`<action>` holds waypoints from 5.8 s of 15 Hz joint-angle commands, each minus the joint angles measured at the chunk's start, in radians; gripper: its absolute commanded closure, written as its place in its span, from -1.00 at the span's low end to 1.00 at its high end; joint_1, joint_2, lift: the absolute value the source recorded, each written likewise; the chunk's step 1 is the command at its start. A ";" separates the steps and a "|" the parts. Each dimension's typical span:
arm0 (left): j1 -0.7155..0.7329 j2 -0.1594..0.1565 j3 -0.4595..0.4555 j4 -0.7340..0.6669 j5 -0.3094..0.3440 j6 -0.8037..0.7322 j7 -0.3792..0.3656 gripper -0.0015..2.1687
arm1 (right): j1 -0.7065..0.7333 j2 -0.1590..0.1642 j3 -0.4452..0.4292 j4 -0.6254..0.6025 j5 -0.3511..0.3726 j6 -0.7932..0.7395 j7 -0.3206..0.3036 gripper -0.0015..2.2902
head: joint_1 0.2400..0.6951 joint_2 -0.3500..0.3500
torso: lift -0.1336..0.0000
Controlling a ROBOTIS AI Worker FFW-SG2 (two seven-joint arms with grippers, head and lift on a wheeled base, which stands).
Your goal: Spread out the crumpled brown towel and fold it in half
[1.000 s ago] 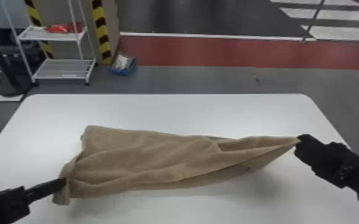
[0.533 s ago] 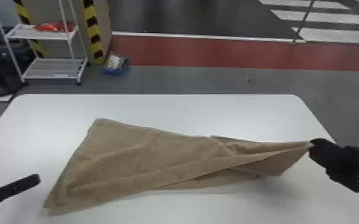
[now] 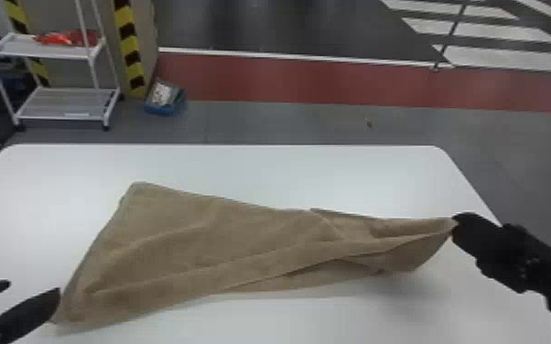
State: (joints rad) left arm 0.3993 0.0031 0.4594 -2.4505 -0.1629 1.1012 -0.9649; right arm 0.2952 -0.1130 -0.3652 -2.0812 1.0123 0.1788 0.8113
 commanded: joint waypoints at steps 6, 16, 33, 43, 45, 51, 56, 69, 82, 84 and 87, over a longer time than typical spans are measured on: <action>0.136 0.178 -0.278 0.015 -0.515 -0.703 -0.160 -0.75 | 0.019 -0.001 0.000 -0.005 -0.017 -0.005 0.005 0.00 | 1.00 -0.60 | -0.87; 0.052 0.296 -0.404 0.208 -0.856 -0.912 -0.213 -0.52 | 0.030 0.001 -0.004 -0.014 -0.023 -0.002 0.005 0.00 | 1.00 -0.70 | -0.87; 0.015 0.342 -0.373 0.318 -0.894 -0.921 -0.230 0.11 | -0.007 0.001 0.002 0.023 -0.023 0.008 0.003 0.00 | 1.00 -0.44 | -0.87; -0.108 0.310 -0.189 0.019 -0.649 -0.682 -0.379 0.38 | -0.093 -0.017 -0.060 -0.140 -0.264 0.216 0.080 0.00 | 1.00 -0.39 | -0.87; -0.212 0.304 -0.185 0.005 -0.642 -0.580 -0.383 0.38 | -0.145 -0.053 -0.055 -0.151 -0.299 0.367 0.081 0.00 | 1.00 -0.40 | -0.87; -0.556 0.295 -0.355 0.258 -0.702 -0.375 -0.291 0.38 | -0.346 -0.162 0.015 -0.066 -0.394 0.701 0.081 0.00 | 0.68 -0.43 | -0.87; -0.913 0.175 -0.499 0.712 -0.739 -0.378 -0.130 0.38 | -0.696 -0.189 0.134 0.227 -0.377 0.839 0.008 0.00 | 0.38 -0.44 | -0.87; -0.329 0.249 -0.126 0.277 -0.451 -0.669 -0.083 0.38 | -0.044 -0.106 -0.110 -0.310 -0.543 0.772 0.049 0.00 | 0.42 -0.47 | -0.87; -0.188 0.282 -0.091 0.301 -0.613 -0.921 -0.370 0.38 | 0.027 -0.079 -0.172 -0.232 -0.526 0.698 0.204 0.00 | 1.00 -0.28 | -0.87; -0.289 0.301 -0.173 0.363 -0.662 -0.875 -0.380 0.38 | -0.036 -0.089 -0.143 -0.180 -0.486 0.741 0.226 0.00 | 1.00 -0.36 | -0.87; -0.459 0.301 -0.303 0.522 -0.748 -0.850 -0.433 0.38 | -0.097 -0.097 -0.113 -0.117 -0.460 0.781 0.227 0.00 | 1.00 -0.44 | -0.87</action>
State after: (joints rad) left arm 0.0208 0.3033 0.2157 -2.0109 -0.8763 0.2385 -1.3878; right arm 0.2271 -0.2063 -0.4931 -2.2285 0.5383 0.9382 1.0382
